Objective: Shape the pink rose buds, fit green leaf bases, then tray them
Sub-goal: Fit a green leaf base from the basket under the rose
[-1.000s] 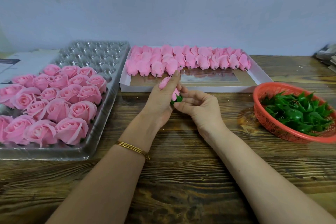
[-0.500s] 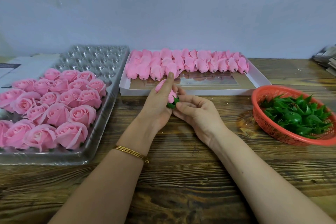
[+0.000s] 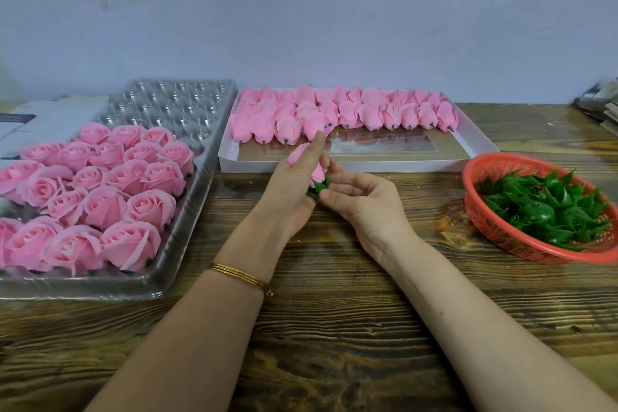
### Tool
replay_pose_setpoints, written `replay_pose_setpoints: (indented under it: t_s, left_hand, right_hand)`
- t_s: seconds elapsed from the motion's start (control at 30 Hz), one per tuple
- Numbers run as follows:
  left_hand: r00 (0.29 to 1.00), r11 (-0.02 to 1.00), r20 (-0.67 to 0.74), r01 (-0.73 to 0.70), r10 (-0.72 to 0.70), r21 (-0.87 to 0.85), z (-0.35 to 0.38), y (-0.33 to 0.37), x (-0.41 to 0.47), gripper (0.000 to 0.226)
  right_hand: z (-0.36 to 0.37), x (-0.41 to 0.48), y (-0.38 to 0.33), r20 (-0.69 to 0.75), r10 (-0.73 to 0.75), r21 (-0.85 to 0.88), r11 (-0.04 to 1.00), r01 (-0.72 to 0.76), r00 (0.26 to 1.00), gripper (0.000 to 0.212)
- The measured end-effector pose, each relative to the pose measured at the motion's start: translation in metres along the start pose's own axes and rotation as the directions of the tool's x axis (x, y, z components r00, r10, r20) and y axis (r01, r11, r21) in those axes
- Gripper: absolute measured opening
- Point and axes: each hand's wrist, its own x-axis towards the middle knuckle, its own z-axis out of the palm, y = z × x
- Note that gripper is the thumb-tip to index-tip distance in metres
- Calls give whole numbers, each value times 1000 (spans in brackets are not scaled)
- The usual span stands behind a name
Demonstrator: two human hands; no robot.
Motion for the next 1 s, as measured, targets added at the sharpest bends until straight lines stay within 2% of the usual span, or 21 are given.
replay_pose_setpoints:
  t_s: [0.17, 0.37, 0.5, 0.67, 0.77, 0.83, 1.0]
  left_hand:
    - [1000, 999, -15, -4, 5, 37, 3, 0, -2, 43]
    - [1000, 999, -14, -3, 3, 37, 1, -1, -1, 45]
    - [1000, 999, -18, 14, -13, 40, -1, 0, 0, 46]
    - [1000, 999, -16, 11, -10, 47, 1, 0, -1, 45]
    - [1000, 1000, -18, 2, -2, 29, 2, 0, -2, 44]
    - [1000, 1000, -17, -3, 3, 23, 2, 0, -2, 44]
    - [1000, 1000, -8, -2, 2, 26, 2, 1, -3, 43]
  right_hand:
    - [0, 1, 3, -7, -90, -97, 991, 89, 996, 30]
    - [0, 2, 3, 19, -40, -96, 994, 41, 999, 26]
    - [-1, 3, 2, 44, 58, -17, 998, -57, 997, 23]
    - [-1, 2, 1, 35, 61, 5, 998, -61, 998, 25]
    - [0, 2, -2, 102, 104, 94, 989, -114, 989, 24]
    - [0, 4, -3, 95, 136, 158, 976, -150, 986, 26]
    - [-1, 3, -1, 67, 113, 141, 982, -121, 991, 22]
